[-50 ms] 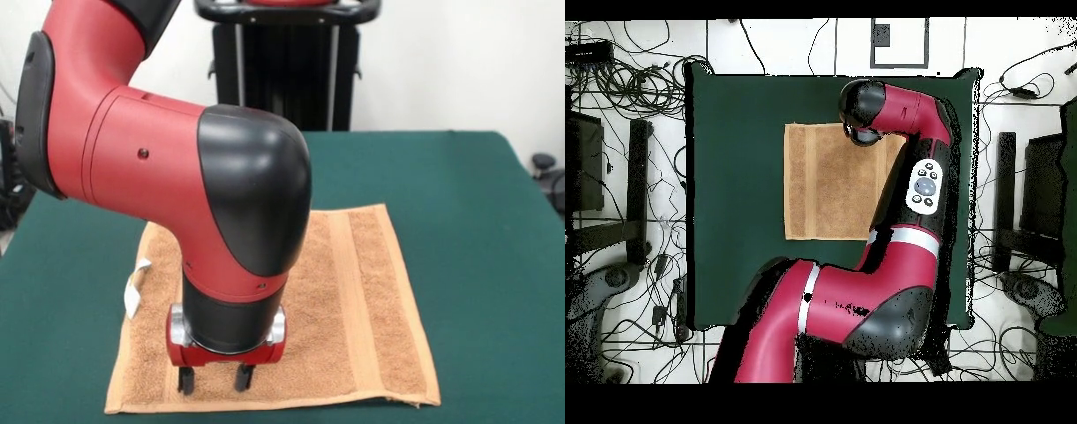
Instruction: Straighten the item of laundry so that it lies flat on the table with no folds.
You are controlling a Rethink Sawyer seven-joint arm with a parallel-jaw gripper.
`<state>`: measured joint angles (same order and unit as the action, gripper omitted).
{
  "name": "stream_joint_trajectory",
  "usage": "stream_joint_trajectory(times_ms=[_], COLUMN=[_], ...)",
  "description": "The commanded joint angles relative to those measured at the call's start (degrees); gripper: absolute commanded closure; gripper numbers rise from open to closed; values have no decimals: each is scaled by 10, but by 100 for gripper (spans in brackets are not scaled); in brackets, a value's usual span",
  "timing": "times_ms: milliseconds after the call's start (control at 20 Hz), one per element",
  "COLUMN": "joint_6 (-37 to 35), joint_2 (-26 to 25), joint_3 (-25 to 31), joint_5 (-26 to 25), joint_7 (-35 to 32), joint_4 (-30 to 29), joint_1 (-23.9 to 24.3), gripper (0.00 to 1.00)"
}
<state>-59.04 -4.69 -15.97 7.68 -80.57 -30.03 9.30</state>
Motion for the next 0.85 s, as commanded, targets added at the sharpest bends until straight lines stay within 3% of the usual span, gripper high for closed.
stream_joint_trajectory(times_ms=[50,550,850], joint_6=[137,182,170], joint_2=[-1,20,9], joint_3=[73,87,77], joint_5=[-5,6,9], joint_7=[-104,-123,-130], joint_4=[-101,-147,-126], joint_1=[-10,-5,-10], gripper=[0,0,0])
